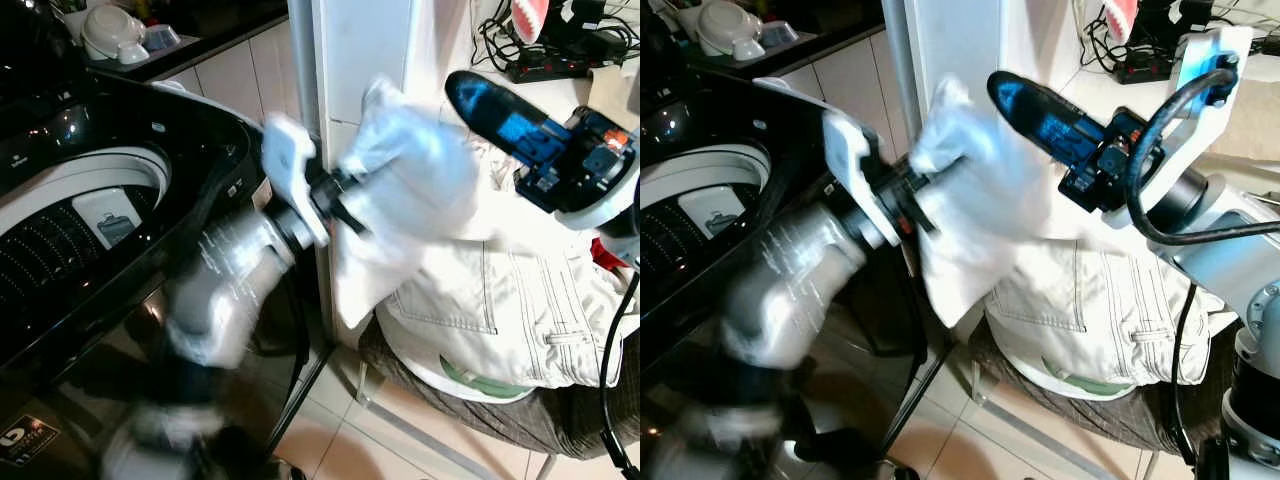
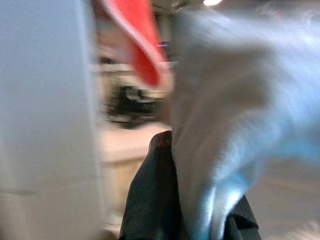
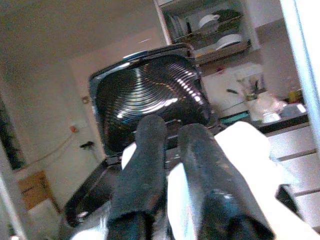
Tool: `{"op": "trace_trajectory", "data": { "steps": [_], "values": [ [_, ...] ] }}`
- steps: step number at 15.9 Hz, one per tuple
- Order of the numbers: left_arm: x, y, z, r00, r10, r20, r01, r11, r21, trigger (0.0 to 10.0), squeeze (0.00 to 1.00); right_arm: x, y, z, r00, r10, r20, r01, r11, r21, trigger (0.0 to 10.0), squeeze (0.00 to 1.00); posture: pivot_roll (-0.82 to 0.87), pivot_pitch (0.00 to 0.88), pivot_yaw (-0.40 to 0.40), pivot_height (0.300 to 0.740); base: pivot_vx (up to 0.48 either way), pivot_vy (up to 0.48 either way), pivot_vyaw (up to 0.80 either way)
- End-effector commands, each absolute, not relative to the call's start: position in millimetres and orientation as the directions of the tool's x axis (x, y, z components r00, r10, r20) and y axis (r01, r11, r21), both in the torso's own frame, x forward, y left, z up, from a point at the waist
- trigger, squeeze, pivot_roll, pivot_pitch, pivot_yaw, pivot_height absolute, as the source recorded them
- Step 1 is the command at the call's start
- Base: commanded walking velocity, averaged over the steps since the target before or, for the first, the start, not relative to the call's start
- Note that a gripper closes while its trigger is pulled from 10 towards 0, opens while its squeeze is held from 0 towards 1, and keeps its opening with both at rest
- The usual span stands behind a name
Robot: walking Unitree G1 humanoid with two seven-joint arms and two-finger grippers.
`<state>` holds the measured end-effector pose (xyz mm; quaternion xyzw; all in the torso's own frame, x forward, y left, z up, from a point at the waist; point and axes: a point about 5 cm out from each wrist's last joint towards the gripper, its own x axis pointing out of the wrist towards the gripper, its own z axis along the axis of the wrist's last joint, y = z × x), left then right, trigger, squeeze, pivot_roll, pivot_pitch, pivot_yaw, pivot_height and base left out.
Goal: Clothes washing
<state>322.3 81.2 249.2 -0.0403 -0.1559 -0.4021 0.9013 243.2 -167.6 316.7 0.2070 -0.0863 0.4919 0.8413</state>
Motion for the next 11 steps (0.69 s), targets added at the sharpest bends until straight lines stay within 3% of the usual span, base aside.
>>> {"op": "trace_trajectory", "data": {
  "steps": [1, 2, 3, 4, 5, 6, 8, 9, 10, 11],
  "values": [
    [333, 105, 269, 0.677, -0.641, 0.360, 0.652, 0.750, 0.109, 0.0, 0.00, 241, -165, 321, 0.490, 0.796, 0.355, -0.871, 0.439, 0.220, 10.0, 0.77, -0.11, 0.000, 0.095, 0.740, 0.000, 0.000, 0.00],
    [342, 119, 283, 0.715, -0.593, 0.370, 0.584, 0.797, 0.151, 0.0, 0.00, 240, -164, 320, 0.486, 0.798, 0.356, -0.874, 0.435, 0.217, 10.0, 0.00, -0.10, 0.000, 0.093, 0.740, 0.000, 0.000, 0.00],
    [359, 155, 323, 0.780, -0.462, 0.423, 0.395, 0.887, 0.241, 0.0, 0.00, 239, -162, 318, 0.473, 0.805, 0.357, -0.881, 0.423, 0.213, 10.0, 0.00, -0.10, 0.000, 0.095, 0.740, 0.000, 0.000, 0.00],
    [365, 202, 383, 0.811, -0.226, 0.540, 0.062, 0.950, 0.305, 0.0, 0.00, 237, -160, 317, 0.464, 0.809, 0.360, -0.885, 0.415, 0.210, 10.0, 0.00, -0.09, 0.000, 0.096, 0.740, 0.000, 0.000, 0.00],
    [360, 224, 412, 0.784, -0.111, 0.611, -0.118, 0.939, 0.323, 0.0, 0.00, 237, -159, 316, 0.463, 0.809, 0.362, -0.886, 0.414, 0.209, 10.0, 0.00, -0.09, 0.000, 0.101, 0.740, 0.000, 0.000, 0.00],
    [341, 251, 457, 0.681, 0.012, 0.732, -0.432, 0.814, 0.388, 0.0, 0.00, 238, -158, 316, 0.464, 0.806, 0.368, -0.886, 0.415, 0.208, 10.0, 0.00, -0.09, 0.000, 0.104, 0.740, 0.000, 0.000, 0.00],
    [320, 269, 486, 0.538, 0.095, 0.838, -0.728, 0.553, 0.405, 0.0, 0.00, 238, -158, 315, 0.468, 0.800, 0.376, -0.884, 0.420, 0.207, 10.0, 0.00, -0.08, 0.000, 0.109, 0.740, 0.000, 0.000, 0.00],
    [321, 272, 485, 0.533, 0.104, 0.840, -0.756, 0.504, 0.417, 0.0, 0.00, 237, -157, 314, 0.468, 0.800, 0.376, -0.884, 0.420, 0.206, 10.0, 0.00, -0.08, 0.000, 0.109, 0.740, 0.000, 0.000, 0.00],
    [333, 276, 473, 0.595, 0.121, 0.795, -0.737, 0.477, 0.479, 0.0, 0.00, 236, -155, 311, 0.466, 0.803, 0.372, -0.885, 0.419, 0.204, 10.0, 0.00, -0.08, 0.000, 0.110, 0.740, 0.000, 0.000, 0.00],
    [350, 276, 451, 0.679, 0.125, 0.724, -0.667, 0.517, 0.536, 0.0, 0.00, 236, -153, 309, 0.463, 0.806, 0.369, -0.886, 0.415, 0.204, 10.0, 0.00, -0.08, 0.000, 0.109, 0.740, 0.000, 0.000, 0.00]
  ]
}}
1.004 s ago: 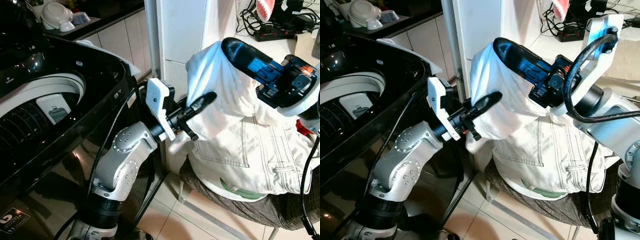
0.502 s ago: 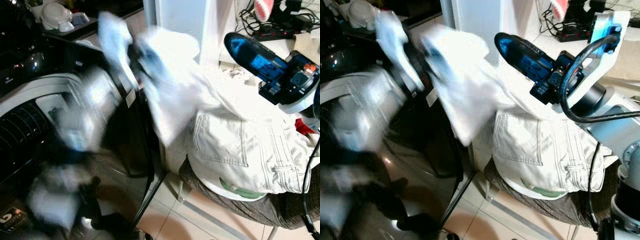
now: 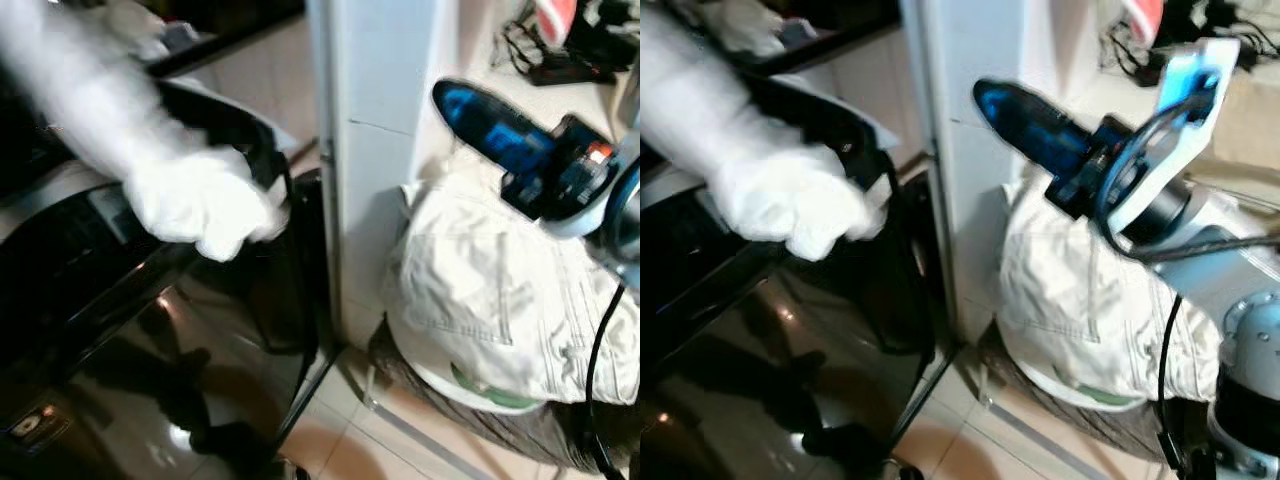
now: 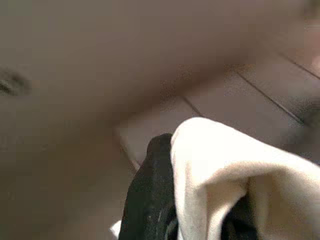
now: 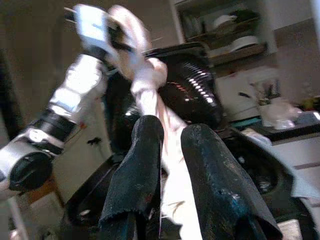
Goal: Clothes washing
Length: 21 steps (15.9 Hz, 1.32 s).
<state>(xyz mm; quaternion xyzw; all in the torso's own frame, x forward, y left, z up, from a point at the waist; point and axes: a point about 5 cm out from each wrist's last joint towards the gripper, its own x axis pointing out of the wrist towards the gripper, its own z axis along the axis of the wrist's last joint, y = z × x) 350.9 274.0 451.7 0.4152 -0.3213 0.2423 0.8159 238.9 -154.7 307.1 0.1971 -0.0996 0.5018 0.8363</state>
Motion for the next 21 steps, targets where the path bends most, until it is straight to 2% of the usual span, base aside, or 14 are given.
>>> {"op": "trace_trajectory", "data": {
  "steps": [1, 2, 4, 6, 7, 8, 9, 10, 12, 15, 21],
  "values": [
    [374, 272, 413, 0.796, 0.121, 0.593, -0.539, 0.585, 0.606, 0.0, 0.00, 236, -150, 306, 0.460, 0.814, 0.355, -0.888, 0.414, 0.201, 10.0, 0.00, -0.08, 0.000, 0.107, 0.740, 0.000, 0.000, 0.00],
    [387, 270, 384, 0.877, 0.123, 0.464, -0.436, 0.608, 0.663, 0.0, 0.00, 236, -148, 303, 0.459, 0.820, 0.343, -0.888, 0.413, 0.202, 10.0, 0.00, -0.08, 0.000, 0.104, 0.740, 0.000, 0.000, 0.00],
    [404, 271, 317, 0.972, 0.157, 0.174, -0.235, 0.664, 0.710, 0.0, 0.00, 235, -140, 295, 0.451, 0.841, 0.299, -0.891, 0.406, 0.203, 10.0, 0.00, -0.08, 0.000, 0.101, 0.740, 0.000, 0.000, 0.00],
    [405, 274, 274, 0.984, 0.173, -0.049, -0.092, 0.720, 0.687, 0.0, 0.00, 233, -135, 288, 0.444, 0.858, 0.258, -0.894, 0.403, 0.198, 10.0, 0.00, -0.08, 0.000, 0.104, 0.740, 0.000, 0.000, 0.00],
    [404, 275, 260, 0.977, 0.174, -0.124, -0.050, 0.750, 0.659, 1.1, 0.00, 232, -133, 286, 0.445, 0.864, 0.238, -0.893, 0.406, 0.195, 10.0, 0.00, -0.09, 0.000, 0.106, 0.740, 0.000, 0.000, 0.00],
    [401, 278, 243, 0.957, 0.172, -0.232, 0.014, 0.775, 0.632, 10.0, 0.00, 231, -132, 283, 0.447, 0.869, 0.214, -0.891, 0.411, 0.190, 10.0, 0.00, -0.09, 0.000, 0.106, 0.740, 0.000, 0.000, 0.00],
    [401, 279, 242, 0.955, 0.172, -0.241, 0.007, 0.802, 0.597, 10.0, 0.00, 231, -131, 282, 0.447, 0.869, 0.211, -0.891, 0.412, 0.188, 10.0, 0.00, -0.09, 0.000, 0.106, 0.740, 0.000, 0.000, 0.00],
    [400, 284, 247, 0.955, 0.172, -0.242, -0.008, 0.830, 0.558, 10.0, 1.00, 231, -132, 283, 0.449, 0.868, 0.211, -0.890, 0.415, 0.187, 10.0, 0.00, -0.09, 0.000, 0.104, 0.740, 0.000, 0.000, 0.00],
    [398, 288, 249, 0.947, 0.186, -0.263, 0.012, 0.794, 0.608, 10.0, 1.00, 231, -132, 282, 0.449, 0.868, 0.210, -0.890, 0.415, 0.188, 10.0, 0.00, -0.08, 0.000, 0.103, 0.740, 0.000, 0.000, 0.00],
    [392, 297, 244, 0.898, 0.182, -0.402, 0.134, 0.755, 0.642, 10.0, 1.00, 233, -130, 279, 0.447, 0.874, 0.189, -0.890, 0.413, 0.193, 10.0, 0.00, -0.08, 0.000, 0.099, 0.740, 0.000, 0.000, 0.00],
    [379, 314, 239, 0.835, 0.179, -0.520, 0.227, 0.749, 0.623, 10.0, 1.00, 235, -132, 272, 0.473, 0.867, 0.155, -0.874, 0.440, 0.207, 10.0, 0.00, -0.08, 0.000, 0.103, 0.740, 0.000, 0.000, 0.00]
  ]
}}
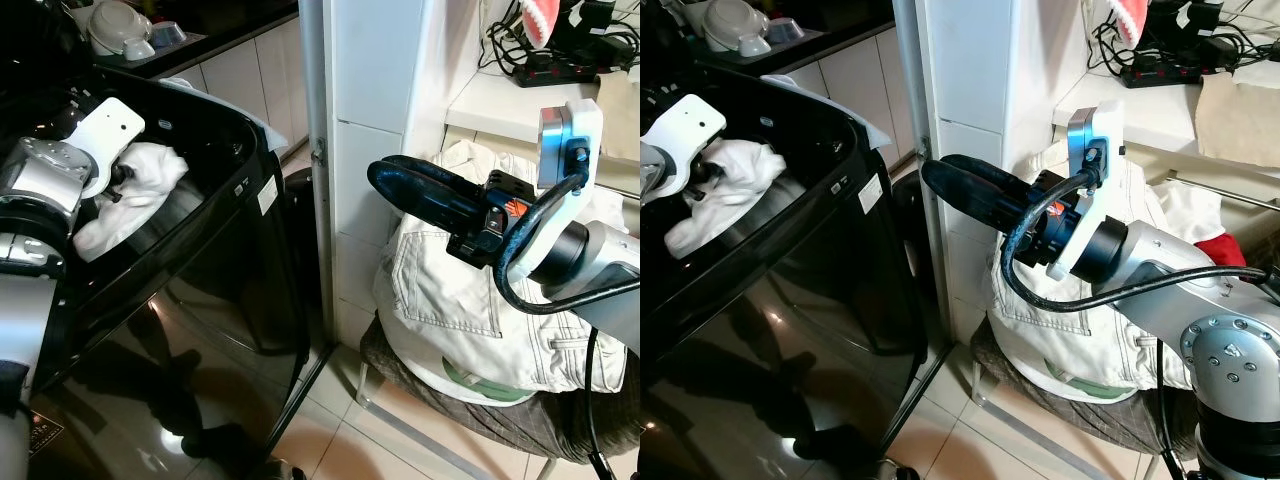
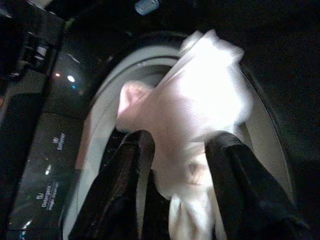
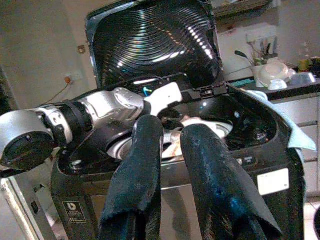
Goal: Clothes washing
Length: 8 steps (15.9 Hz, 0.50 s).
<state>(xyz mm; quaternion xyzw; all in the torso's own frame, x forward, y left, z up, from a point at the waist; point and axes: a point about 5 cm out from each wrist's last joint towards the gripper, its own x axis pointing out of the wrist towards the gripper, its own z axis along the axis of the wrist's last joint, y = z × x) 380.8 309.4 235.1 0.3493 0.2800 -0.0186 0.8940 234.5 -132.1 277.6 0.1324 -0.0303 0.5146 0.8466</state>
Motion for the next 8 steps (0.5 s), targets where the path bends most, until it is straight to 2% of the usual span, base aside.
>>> {"op": "trace_trajectory", "data": {
  "steps": [1, 5, 7, 8],
  "values": [
    [375, 319, 240, 0.823, 0.184, -0.538, 0.241, 0.744, 0.623, 10.0, 1.00, 235, -132, 271, 0.476, 0.867, 0.150, -0.872, 0.443, 0.209, 10.0, 0.00, -0.08, 0.000, 0.103, 0.740, 0.000, 0.000, 0.00],
    [369, 323, 236, 0.796, 0.167, -0.581, 0.290, 0.738, 0.609, 10.0, 1.00, 237, -133, 271, 0.486, 0.861, 0.147, -0.866, 0.453, 0.211, 10.0, 0.00, -0.07, 0.000, 0.102, 0.740, 0.000, 0.000, 0.00],
    [376, 303, 247, 0.894, 0.006, -0.448, 0.251, 0.821, 0.512, 10.0, 1.00, 258, -143, 267, 0.645, 0.754, 0.120, -0.759, 0.616, 0.209, 10.0, 0.00, -0.07, 0.000, 0.105, 0.740, 0.000, 0.000, 0.00],
    [382, 267, 252, 0.933, -0.203, -0.298, 0.318, 0.853, 0.414, 10.0, 0.80, 283, -157, 255, 0.814, 0.581, 0.027, -0.578, 0.803, 0.142, 10.0, 0.00, -0.08, 0.000, 0.109, 0.740, 0.000, 0.000, 0.00]
  ]
}}
